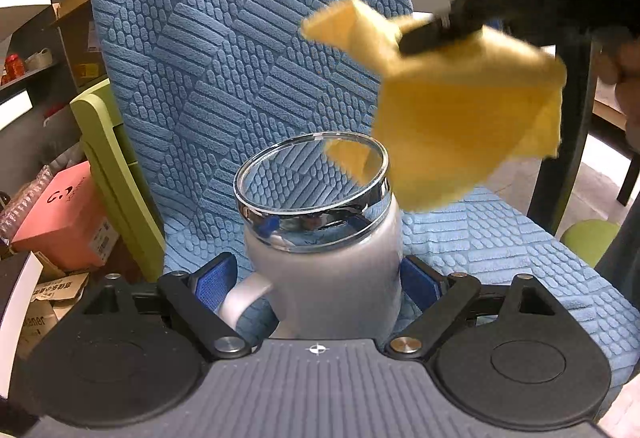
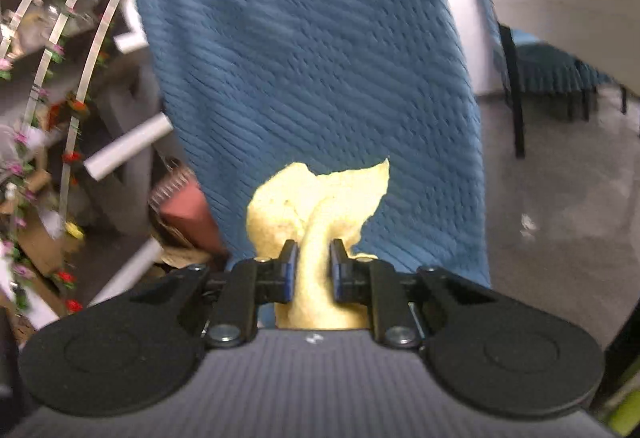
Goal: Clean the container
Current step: 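Grasp the yellow cloth with the right gripper and lift it onto the mug rim, then wipe the mug rim with the cloth in the right gripper while the left gripper holds the mug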
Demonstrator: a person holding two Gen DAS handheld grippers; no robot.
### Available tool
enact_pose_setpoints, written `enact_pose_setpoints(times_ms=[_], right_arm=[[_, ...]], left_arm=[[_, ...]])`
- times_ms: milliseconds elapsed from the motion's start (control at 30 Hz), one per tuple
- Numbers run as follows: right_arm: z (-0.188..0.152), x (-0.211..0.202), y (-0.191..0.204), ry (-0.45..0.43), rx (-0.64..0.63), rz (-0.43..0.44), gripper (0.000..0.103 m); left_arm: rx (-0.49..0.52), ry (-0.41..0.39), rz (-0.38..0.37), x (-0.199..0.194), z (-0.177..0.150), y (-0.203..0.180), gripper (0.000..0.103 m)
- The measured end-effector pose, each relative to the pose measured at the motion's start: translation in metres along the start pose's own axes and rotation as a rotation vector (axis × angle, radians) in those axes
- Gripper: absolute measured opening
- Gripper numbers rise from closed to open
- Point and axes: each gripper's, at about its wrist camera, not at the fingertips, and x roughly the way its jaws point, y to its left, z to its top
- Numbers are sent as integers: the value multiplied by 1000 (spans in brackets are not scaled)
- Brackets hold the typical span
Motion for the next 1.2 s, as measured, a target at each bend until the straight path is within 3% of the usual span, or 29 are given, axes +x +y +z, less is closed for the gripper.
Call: enact_pose_setpoints(times_ms=[133, 233, 367, 600, 833, 1067, 1200], right_arm=[[2, -2, 20, -7, -36, 107, 18], [-3, 9, 36, 58, -75, 164, 18], [-17, 34, 48, 172, -143, 139, 18], [-19, 49, 54, 165, -154, 166, 18], [-22, 37, 57, 204, -179, 231, 18], [-21, 35, 47, 172, -173, 198, 18], [-21, 42, 49, 185, -165, 249, 18]], left_arm=[[-2, -4, 0, 0, -1, 0, 91], [1, -8, 0, 0, -1, 0, 91], [-2, -12, -12, 0, -1, 3, 91], [-20, -7, -39, 1, 0, 10, 91], [-30, -2, -44, 3, 1, 12, 91], [-38, 5, -44, 4, 5, 12, 91], [-38, 7, -39, 3, 5, 10, 91]])
